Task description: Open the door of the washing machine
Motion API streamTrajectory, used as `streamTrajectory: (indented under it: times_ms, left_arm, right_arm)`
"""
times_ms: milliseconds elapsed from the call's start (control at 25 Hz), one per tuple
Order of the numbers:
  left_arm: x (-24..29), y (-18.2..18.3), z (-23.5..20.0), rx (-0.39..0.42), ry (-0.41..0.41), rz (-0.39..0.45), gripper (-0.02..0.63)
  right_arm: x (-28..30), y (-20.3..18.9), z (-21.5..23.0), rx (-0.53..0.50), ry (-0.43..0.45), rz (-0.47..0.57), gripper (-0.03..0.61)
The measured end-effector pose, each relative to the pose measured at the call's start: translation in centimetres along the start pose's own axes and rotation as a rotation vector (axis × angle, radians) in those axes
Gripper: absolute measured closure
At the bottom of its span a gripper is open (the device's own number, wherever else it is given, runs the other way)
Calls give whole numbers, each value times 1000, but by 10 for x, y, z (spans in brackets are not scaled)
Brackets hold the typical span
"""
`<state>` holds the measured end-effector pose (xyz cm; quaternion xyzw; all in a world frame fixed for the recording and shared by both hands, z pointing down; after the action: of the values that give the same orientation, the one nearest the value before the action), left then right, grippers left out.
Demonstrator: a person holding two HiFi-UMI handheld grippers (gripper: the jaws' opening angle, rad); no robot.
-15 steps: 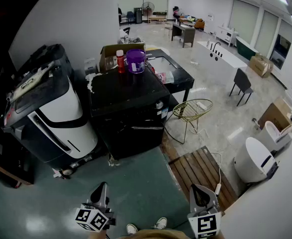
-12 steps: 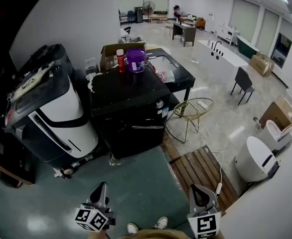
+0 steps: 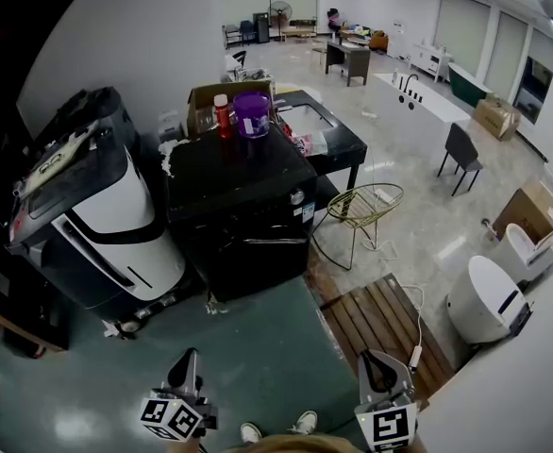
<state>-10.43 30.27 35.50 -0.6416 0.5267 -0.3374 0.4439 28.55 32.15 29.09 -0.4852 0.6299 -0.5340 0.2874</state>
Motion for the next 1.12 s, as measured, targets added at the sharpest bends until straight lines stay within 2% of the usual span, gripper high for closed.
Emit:
streamTrajectory:
  times_ms: [120, 200, 240, 440, 560, 600, 880, 1120]
  left_arm:
    - [3, 1, 11, -2, 9, -2, 554]
    - [4, -2, 17, 1, 11, -1, 554]
    - [5, -3, 20, 1, 14, 0, 554]
    - [6, -16, 28, 9, 20, 15, 554]
    - [4, -21, 32, 11, 36, 6, 554]
    - [3, -23, 32, 11, 43, 0, 554]
    - [34, -35, 18, -14, 84, -27, 554]
    - [112, -45, -11, -39, 77, -37, 554]
  right_arm:
    - [1, -8, 7, 1, 4, -11, 562]
    - [4, -20, 14, -7, 9, 21, 480]
    - [6, -24, 17, -7, 15, 28, 461]
    - [14, -33, 30, -7, 101, -26, 293]
    - [23, -41, 34, -2, 148, -44, 154]
    - [26, -47, 34, 6, 160, -47, 136]
    - [70, -69, 33, -12, 240, -80, 106]
    - [139, -74, 50, -31, 246, -143, 106]
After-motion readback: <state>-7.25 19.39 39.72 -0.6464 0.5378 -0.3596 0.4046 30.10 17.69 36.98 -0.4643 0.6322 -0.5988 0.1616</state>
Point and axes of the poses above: the fingertips, and each gripper's own axes: x forward along the fingers, z to its right, y out of its top, the point moved 9 cm from there along -x, backward along the fingers, and after that the axes turned 10 degrees about z, right-handed, at the moved point
